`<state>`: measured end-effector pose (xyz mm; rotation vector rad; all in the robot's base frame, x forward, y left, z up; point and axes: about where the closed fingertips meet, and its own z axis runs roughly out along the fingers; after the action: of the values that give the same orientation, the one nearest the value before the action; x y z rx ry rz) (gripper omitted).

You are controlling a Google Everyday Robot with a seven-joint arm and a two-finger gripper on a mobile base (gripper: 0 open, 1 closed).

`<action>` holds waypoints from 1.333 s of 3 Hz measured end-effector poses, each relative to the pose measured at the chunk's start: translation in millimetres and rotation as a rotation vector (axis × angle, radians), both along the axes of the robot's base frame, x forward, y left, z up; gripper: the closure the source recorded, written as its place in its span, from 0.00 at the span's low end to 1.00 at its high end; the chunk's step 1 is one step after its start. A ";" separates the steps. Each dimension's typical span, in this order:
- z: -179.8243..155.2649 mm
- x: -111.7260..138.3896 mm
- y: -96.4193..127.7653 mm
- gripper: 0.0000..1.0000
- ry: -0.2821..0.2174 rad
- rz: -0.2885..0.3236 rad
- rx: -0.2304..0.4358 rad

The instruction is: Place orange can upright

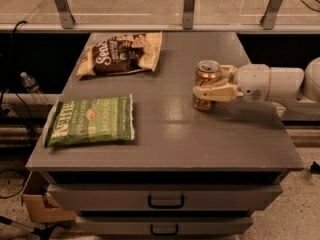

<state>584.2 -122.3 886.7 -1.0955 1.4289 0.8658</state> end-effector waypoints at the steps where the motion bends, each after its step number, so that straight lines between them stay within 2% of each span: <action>1: 0.2 -0.1 2.8 0.83 0.000 0.005 0.000; 4: 0.8 -0.5 11.3 0.12 0.000 0.020 0.001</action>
Offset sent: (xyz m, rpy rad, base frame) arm -0.0001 0.0025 0.0002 0.0003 0.0000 0.0044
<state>583.7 -110.9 887.5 -1.1105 1.4194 0.8806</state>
